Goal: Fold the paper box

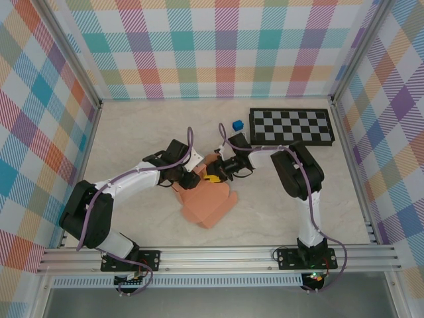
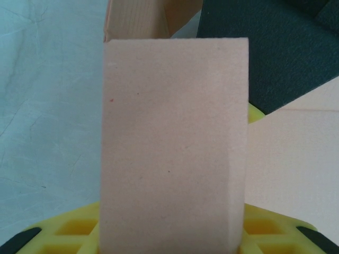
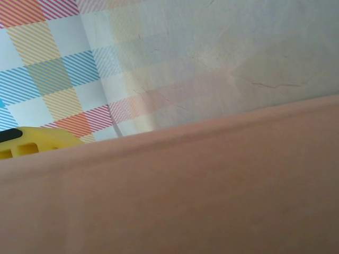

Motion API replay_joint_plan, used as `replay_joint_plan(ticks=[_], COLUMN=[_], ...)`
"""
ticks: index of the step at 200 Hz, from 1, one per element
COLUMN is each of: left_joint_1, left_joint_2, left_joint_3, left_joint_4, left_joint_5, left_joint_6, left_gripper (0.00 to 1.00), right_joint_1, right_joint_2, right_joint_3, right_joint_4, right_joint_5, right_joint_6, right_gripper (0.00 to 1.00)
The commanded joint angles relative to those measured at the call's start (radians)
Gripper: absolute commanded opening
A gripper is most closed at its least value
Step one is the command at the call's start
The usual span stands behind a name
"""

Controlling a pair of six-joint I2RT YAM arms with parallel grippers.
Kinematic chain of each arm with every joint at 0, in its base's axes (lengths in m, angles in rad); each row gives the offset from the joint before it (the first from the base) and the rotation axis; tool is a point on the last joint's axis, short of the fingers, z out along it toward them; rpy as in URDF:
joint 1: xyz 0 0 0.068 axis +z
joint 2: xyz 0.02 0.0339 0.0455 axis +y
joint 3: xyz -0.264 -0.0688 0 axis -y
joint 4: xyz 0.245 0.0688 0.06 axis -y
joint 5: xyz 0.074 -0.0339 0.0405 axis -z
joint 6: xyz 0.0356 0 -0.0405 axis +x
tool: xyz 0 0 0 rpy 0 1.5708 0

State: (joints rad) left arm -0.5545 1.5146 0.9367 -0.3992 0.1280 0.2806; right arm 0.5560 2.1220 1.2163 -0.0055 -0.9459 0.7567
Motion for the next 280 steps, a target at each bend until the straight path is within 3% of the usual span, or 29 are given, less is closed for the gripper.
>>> replay_joint_plan(ticks=[1, 22, 67, 146, 156, 174, 194, 216, 280], left_joint_1=[-0.016, -0.016, -0.016, -0.016, -0.016, -0.016, -0.016, -0.016, -0.016], left_joint_2=[0.013, 0.008, -0.009, -0.011, -0.011, -0.017, -0.024, -0.026, -0.039], left_joint_3=[-0.026, -0.027, -0.040, -0.049, -0.050, -0.049, -0.053, -0.059, -0.069], left_joint_4=[0.014, 0.011, 0.007, 0.012, 0.010, 0.009, 0.013, 0.014, 0.015], left_joint_5=[-0.004, -0.011, -0.033, -0.028, -0.025, -0.021, -0.019, -0.015, -0.013], left_joint_6=[0.000, 0.007, 0.038, 0.049, 0.050, 0.049, 0.048, 0.047, 0.048], left_gripper=[0.43, 0.43, 0.43, 0.43, 0.43, 0.43, 0.43, 0.43, 0.43], right_joint_1=[0.027, 0.031, 0.010, -0.083, -0.098, -0.106, -0.120, -0.119, -0.093], right_joint_2=[0.027, -0.026, -0.192, -0.401, -0.443, -0.499, -0.471, -0.398, -0.227], right_joint_3=[0.035, 0.016, -0.074, -0.217, -0.237, -0.240, -0.215, -0.201, -0.067], right_joint_4=[-0.041, -0.055, -0.113, -0.106, -0.093, -0.100, -0.056, 0.067, 0.067], right_joint_5=[-0.012, 0.028, 0.235, 0.258, 0.285, 0.438, 0.540, 0.495, 0.324], right_joint_6=[-0.044, -0.075, -0.199, -0.478, -0.523, -0.614, -0.696, -0.806, -1.073], right_gripper=[0.24, 0.24, 0.25, 0.34, 0.37, 0.46, 0.54, 0.60, 0.61])
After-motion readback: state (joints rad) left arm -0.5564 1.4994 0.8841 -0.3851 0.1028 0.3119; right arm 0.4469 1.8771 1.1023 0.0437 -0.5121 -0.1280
